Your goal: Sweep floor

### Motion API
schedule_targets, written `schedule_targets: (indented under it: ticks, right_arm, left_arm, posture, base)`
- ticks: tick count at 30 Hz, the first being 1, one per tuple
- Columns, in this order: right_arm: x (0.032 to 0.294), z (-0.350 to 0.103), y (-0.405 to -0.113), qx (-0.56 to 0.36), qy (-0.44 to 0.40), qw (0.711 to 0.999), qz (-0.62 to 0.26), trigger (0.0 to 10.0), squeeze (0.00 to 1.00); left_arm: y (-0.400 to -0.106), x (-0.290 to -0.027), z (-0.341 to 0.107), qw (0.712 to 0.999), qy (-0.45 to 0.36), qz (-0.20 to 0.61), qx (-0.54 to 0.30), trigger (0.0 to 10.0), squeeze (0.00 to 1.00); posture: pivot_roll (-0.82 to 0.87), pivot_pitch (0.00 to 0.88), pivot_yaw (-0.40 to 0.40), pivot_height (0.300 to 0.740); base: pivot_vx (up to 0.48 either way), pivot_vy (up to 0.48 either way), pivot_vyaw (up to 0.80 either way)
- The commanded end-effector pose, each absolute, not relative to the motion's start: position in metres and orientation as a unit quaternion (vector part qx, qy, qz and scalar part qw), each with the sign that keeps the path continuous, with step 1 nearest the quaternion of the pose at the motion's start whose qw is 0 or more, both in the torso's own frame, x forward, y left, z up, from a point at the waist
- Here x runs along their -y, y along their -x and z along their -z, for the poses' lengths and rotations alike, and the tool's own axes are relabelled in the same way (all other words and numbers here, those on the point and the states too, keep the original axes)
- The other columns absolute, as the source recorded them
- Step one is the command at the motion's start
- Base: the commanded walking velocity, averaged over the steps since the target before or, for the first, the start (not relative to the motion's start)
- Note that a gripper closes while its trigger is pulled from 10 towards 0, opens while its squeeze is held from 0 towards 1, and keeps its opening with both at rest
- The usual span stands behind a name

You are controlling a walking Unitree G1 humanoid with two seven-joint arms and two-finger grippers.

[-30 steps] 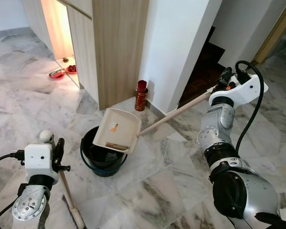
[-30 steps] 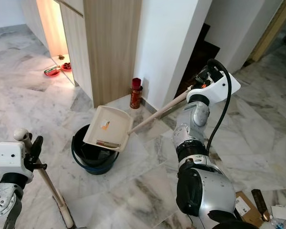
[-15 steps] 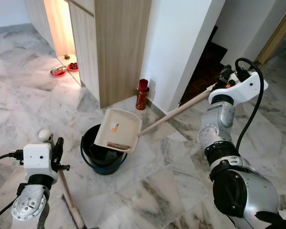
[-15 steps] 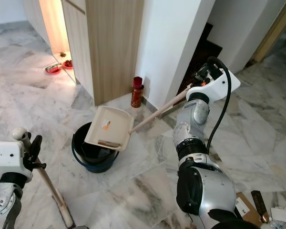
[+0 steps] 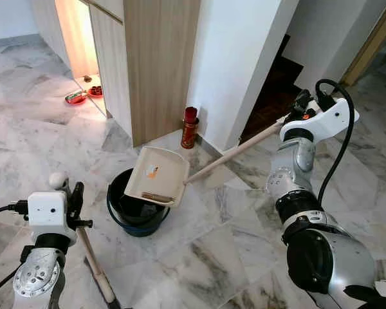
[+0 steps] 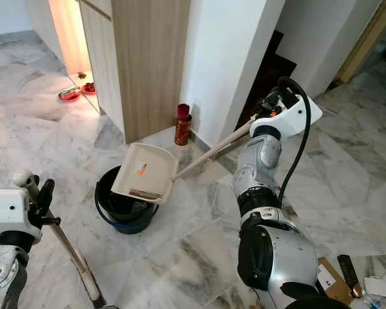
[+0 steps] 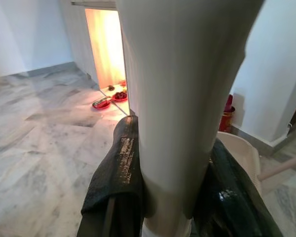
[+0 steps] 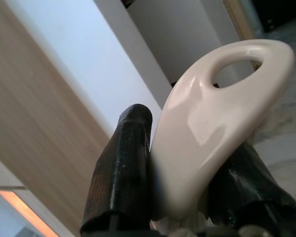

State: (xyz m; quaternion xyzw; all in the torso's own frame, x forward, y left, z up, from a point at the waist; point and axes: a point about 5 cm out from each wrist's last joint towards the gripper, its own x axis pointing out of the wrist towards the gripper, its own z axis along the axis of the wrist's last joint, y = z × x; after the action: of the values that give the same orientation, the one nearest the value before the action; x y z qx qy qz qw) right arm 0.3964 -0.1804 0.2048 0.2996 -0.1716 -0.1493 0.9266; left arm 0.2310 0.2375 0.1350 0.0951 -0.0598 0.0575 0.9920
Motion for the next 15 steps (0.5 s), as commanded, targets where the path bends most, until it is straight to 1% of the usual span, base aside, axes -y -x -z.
schedule_targets:
  ticks: [1,4,7,15]
  right_arm:
    - [0.1783,-0.2151,-0.398,0.186,-0.31,0.922,0.14,10.0,0.0]
    - [0.1781,-0.215,-0.3982,0.184,-0.312,0.922,0.139,10.0,0.0]
    - [0.1773,-0.2149,-0.3984,0.184,-0.324,0.918,0.137,10.0,0.0]
    - [0.1779,-0.2188,-0.3991,0.187,-0.32,0.919,0.137,10.0,0.0]
  left_arm:
    - [-0.2314,-0.2372,-0.1446,0.99,-0.1,-0.06,0.078,10.0,0.0]
    - [-0.2314,-0.2372,-0.1446,0.99,-0.099,-0.061,0.078,10.0,0.0]
    - [-0.2308,-0.2378,-0.1449,0.99,-0.1,-0.063,0.079,10.0,0.0]
    - [-0.2313,-0.2395,-0.1477,0.989,-0.097,-0.07,0.085,10.0,0.0]
  posture:
    - [0.28,0.046,-0.135,0.74]
    - [0.28,0.047,-0.136,0.74]
    - [0.28,0.05,-0.136,0.74]
    - [0.27,0.054,-0.135,0.74]
  base:
    - [0.0,0.0,0.79]
    - [0.0,0.0,0.75]
    - [0.0,0.0,0.0]
    - [0.0,0.0,0.0]
